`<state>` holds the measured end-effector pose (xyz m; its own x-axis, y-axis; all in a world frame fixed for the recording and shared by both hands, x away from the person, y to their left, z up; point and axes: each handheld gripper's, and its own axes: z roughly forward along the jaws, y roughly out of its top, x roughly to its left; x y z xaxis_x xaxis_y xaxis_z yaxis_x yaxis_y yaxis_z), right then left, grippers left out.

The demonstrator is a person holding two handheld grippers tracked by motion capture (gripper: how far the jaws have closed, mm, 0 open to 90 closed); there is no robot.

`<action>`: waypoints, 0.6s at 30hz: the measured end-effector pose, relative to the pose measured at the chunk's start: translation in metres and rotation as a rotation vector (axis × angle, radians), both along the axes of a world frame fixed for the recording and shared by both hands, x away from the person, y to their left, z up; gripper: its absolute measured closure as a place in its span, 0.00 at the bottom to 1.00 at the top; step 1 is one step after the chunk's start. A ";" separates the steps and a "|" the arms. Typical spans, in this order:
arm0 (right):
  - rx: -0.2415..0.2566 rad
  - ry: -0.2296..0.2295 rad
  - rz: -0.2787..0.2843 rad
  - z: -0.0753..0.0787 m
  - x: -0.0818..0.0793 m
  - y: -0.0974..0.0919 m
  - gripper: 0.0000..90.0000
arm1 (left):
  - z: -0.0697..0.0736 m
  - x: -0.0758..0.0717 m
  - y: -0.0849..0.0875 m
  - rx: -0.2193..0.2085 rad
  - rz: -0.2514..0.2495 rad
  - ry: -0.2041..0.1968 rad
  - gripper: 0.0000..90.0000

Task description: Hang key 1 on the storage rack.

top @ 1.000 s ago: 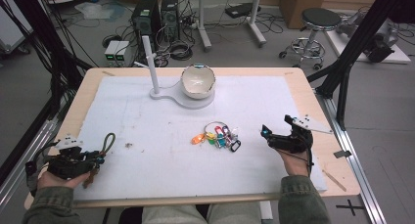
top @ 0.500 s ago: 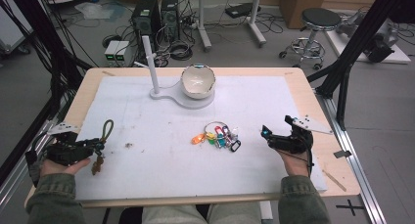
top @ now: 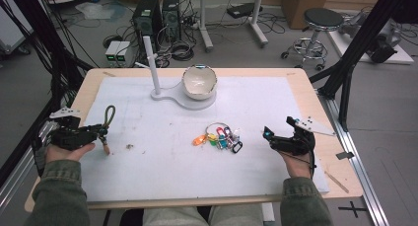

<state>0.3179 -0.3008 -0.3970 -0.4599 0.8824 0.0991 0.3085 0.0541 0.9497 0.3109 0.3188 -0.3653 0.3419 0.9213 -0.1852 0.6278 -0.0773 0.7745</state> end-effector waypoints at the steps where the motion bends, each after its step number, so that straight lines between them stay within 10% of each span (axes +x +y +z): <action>1: 0.000 0.000 0.000 0.000 0.000 0.000 0.01 | 0.002 0.002 0.000 -0.006 -0.003 0.001 0.79; 18: -0.009 -0.005 0.001 0.000 0.000 0.001 0.01 | 0.028 0.036 -0.013 0.040 -0.037 0.009 0.79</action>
